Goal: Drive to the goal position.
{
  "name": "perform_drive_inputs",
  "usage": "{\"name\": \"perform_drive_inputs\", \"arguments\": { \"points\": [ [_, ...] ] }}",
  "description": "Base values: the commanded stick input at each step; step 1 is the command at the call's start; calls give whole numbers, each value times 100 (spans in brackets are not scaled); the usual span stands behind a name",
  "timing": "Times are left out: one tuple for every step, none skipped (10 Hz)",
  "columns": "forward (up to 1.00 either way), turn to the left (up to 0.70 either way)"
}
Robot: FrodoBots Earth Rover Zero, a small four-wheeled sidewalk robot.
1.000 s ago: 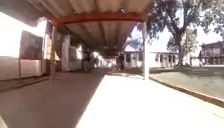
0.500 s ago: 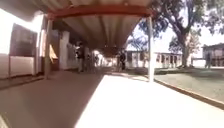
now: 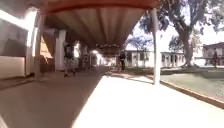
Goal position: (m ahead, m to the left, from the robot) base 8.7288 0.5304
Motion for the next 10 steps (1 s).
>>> {"name": "perform_drive_inputs", "arguments": {
  "points": [
    [85, 0],
    [85, 0],
    [85, 0],
    [85, 0],
    [85, 0],
    [85, 0],
    [85, 0],
    [85, 0],
    [85, 0],
    [85, 0]
  ]
}}
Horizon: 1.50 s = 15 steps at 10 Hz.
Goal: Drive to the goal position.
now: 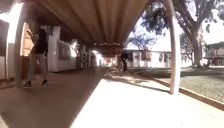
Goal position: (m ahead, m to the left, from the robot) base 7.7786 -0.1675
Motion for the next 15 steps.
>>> {"name": "perform_drive_inputs", "arguments": {
  "points": [
    [85, 0],
    [85, 0],
    [85, 0],
    [85, 0],
    [85, 0],
    [85, 0],
    [85, 0],
    [85, 0],
    [85, 0],
    [85, 0],
    [85, 0],
    [85, 0],
    [85, 0],
    [85, 0],
    [85, 0]
  ]
}}
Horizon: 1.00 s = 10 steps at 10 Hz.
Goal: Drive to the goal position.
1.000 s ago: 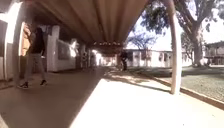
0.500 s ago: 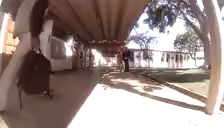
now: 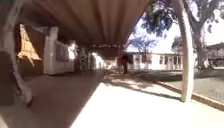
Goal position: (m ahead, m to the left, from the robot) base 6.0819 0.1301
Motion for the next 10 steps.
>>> {"name": "perform_drive_inputs", "arguments": {
  "points": [
    [85, 0],
    [85, 0],
    [85, 0],
    [85, 0],
    [85, 0],
    [85, 0],
    [85, 0],
    [85, 0],
    [85, 0],
    [85, 0]
  ]
}}
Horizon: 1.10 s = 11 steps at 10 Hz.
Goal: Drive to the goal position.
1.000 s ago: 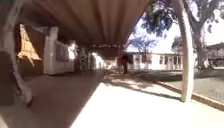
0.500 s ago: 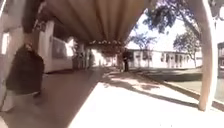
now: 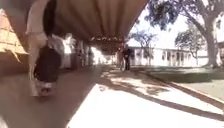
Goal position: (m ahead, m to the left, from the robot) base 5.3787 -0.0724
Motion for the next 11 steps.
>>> {"name": "perform_drive_inputs", "arguments": {
  "points": [
    [85, 0],
    [85, 0],
    [85, 0],
    [85, 0],
    [85, 0],
    [85, 0],
    [85, 0],
    [85, 0],
    [85, 0],
    [85, 0],
    [85, 0]
  ]
}}
